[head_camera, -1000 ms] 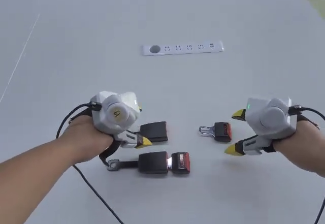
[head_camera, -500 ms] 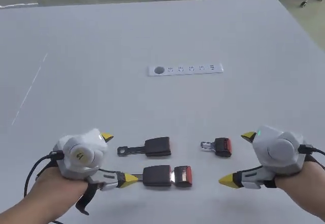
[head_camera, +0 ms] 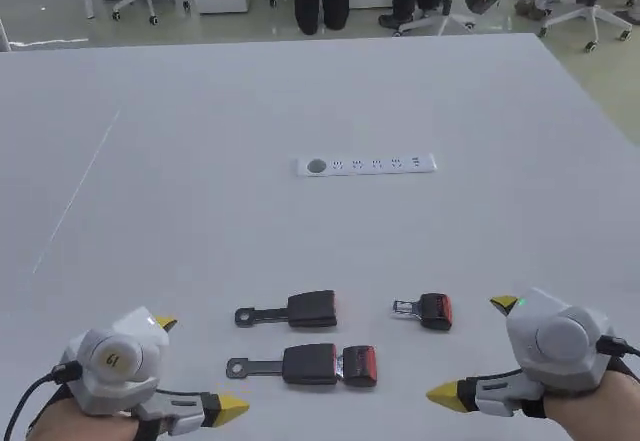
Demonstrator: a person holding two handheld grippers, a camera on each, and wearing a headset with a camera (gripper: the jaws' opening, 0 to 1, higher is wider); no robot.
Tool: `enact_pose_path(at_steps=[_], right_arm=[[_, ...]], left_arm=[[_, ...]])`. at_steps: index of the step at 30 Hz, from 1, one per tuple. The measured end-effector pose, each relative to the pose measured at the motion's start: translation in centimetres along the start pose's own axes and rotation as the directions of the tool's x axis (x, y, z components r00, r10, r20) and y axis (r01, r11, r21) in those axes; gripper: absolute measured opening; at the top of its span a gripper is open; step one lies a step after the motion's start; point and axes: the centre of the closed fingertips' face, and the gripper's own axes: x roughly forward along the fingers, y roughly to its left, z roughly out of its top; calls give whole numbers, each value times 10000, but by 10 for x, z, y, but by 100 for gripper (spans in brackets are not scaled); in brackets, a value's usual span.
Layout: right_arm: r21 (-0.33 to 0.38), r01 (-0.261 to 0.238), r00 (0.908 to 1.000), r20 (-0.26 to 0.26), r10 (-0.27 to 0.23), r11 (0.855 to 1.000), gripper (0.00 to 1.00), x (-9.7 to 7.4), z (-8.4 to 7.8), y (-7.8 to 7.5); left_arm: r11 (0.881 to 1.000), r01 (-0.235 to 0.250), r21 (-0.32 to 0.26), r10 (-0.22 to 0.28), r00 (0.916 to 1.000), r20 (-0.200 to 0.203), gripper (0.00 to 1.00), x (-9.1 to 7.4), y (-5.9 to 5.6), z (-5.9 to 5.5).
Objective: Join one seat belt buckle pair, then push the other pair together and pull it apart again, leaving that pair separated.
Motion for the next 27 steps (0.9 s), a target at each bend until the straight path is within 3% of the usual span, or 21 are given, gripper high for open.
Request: enact_pose_path(at_steps=[6, 11, 20, 27], right_arm=[[250, 226, 9996, 166, -231, 9994, 99, -7, 2, -1], [376, 267, 9994, 222, -275, 9989, 99, -11, 1, 2], [402, 297, 9992, 267, -308, 9988, 99, -18, 2, 8], [362, 299, 9991, 299, -310, 9989, 99, -19, 5, 12]], left_arm=[[9990, -154, -418, 161, 9997, 172, 100, -6, -4, 0], [9985, -169, -512, 186, 9992, 341, 100, -10, -7, 3], [9972, -271, -700, 298, 9988, 384, 100, -16, -8, 0], [9965, -251, -793, 305, 9972, 681, 100, -21, -12, 4]])
